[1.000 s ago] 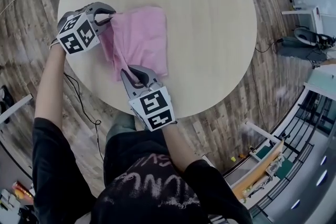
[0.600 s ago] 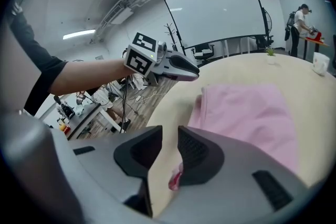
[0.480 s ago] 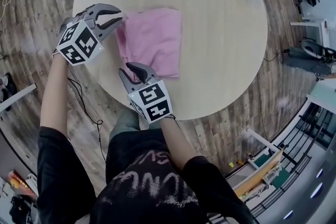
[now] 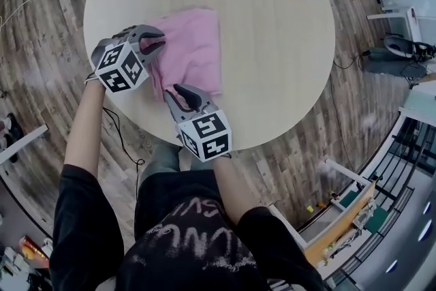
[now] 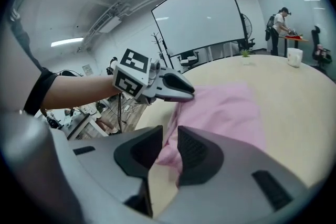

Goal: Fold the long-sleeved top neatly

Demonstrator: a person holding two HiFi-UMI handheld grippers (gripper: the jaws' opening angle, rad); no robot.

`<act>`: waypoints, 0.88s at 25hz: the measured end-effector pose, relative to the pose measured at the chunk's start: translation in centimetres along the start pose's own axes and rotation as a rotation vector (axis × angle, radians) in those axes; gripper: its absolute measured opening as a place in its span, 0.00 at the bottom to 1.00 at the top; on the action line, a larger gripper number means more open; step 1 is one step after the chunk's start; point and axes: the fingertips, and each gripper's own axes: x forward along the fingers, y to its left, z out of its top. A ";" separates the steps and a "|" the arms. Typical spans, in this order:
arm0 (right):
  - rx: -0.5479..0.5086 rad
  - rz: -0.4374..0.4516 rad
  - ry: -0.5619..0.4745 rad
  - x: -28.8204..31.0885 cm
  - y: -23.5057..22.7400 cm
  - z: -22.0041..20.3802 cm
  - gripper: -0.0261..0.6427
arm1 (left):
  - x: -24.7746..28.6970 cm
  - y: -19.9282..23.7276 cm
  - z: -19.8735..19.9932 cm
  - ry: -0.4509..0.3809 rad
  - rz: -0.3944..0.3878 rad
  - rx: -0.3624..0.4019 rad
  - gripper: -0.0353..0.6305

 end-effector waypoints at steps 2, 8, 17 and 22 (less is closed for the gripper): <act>0.015 -0.055 -0.022 -1.0 -1.9 -0.6 0.18 | -0.2 -0.1 -1.3 0.027 0.003 -0.029 0.17; 0.012 -0.138 -0.066 -4.3 -6.0 -1.2 0.17 | -2.6 0.2 -2.1 0.039 0.108 -0.123 0.17; 0.025 -0.147 -0.224 -13.0 -7.9 0.7 0.10 | -10.6 -3.1 4.0 -0.171 0.444 -0.458 0.15; -0.025 -0.132 -0.296 -18.1 -8.9 2.6 0.07 | -14.9 -5.2 8.0 -0.202 0.602 -0.492 0.13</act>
